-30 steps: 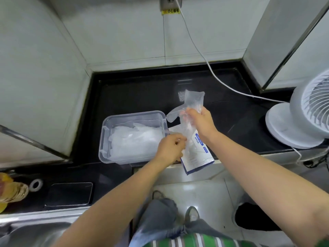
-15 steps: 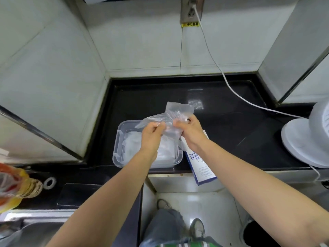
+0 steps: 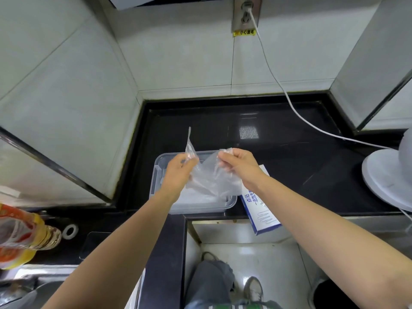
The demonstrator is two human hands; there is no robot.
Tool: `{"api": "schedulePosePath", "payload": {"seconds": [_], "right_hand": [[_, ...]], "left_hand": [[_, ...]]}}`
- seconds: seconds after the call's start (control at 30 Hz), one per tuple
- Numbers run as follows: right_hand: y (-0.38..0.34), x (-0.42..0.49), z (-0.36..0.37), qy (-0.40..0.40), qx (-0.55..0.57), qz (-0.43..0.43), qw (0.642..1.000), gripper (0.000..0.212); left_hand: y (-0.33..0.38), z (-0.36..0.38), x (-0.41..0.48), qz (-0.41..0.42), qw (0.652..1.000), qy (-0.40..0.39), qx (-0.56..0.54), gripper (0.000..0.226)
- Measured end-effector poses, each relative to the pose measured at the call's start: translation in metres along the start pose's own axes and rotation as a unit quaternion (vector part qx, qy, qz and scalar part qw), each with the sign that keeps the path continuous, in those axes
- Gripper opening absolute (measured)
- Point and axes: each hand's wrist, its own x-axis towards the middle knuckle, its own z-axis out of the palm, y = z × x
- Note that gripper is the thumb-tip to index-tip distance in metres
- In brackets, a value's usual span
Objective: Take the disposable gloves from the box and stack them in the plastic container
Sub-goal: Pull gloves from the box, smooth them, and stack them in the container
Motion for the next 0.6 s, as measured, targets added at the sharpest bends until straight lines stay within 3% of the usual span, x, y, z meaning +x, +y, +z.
{"api": "schedulePosePath", "payload": {"seconds": [0.1, 0.17, 0.27, 0.37, 0.43, 0.5, 0.6], "right_hand": [[0.004, 0.004, 0.01, 0.013, -0.026, 0.0, 1.0, 0.019], [0.006, 0.005, 0.015, 0.007, -0.058, 0.013, 0.998, 0.019], [0.012, 0.007, 0.022, -0.029, -0.087, 0.037, 0.995, 0.023], [0.016, 0.012, 0.025, 0.043, -0.145, -0.004, 0.988, 0.02], [0.017, 0.015, 0.024, 0.069, -0.173, -0.036, 0.982, 0.019], [0.019, 0.017, 0.023, 0.067, -0.21, -0.054, 0.974, 0.02], [0.024, 0.023, 0.02, 0.062, -0.26, -0.07, 0.961, 0.02]], "left_hand": [[-0.008, -0.009, 0.005, -0.089, 0.991, -0.069, -0.073, 0.028], [-0.014, -0.013, 0.007, -0.091, 0.99, -0.084, -0.074, 0.033], [-0.018, -0.014, 0.009, -0.021, 0.999, -0.02, -0.022, 0.014], [-0.016, -0.014, 0.01, -0.05, 0.997, 0.021, -0.056, 0.013], [-0.017, -0.02, 0.013, -0.13, 0.985, -0.032, -0.11, 0.037], [-0.021, -0.026, 0.014, -0.172, 0.979, -0.096, -0.047, 0.057], [-0.03, -0.029, 0.018, -0.138, 0.988, -0.071, -0.01, 0.035]]}}
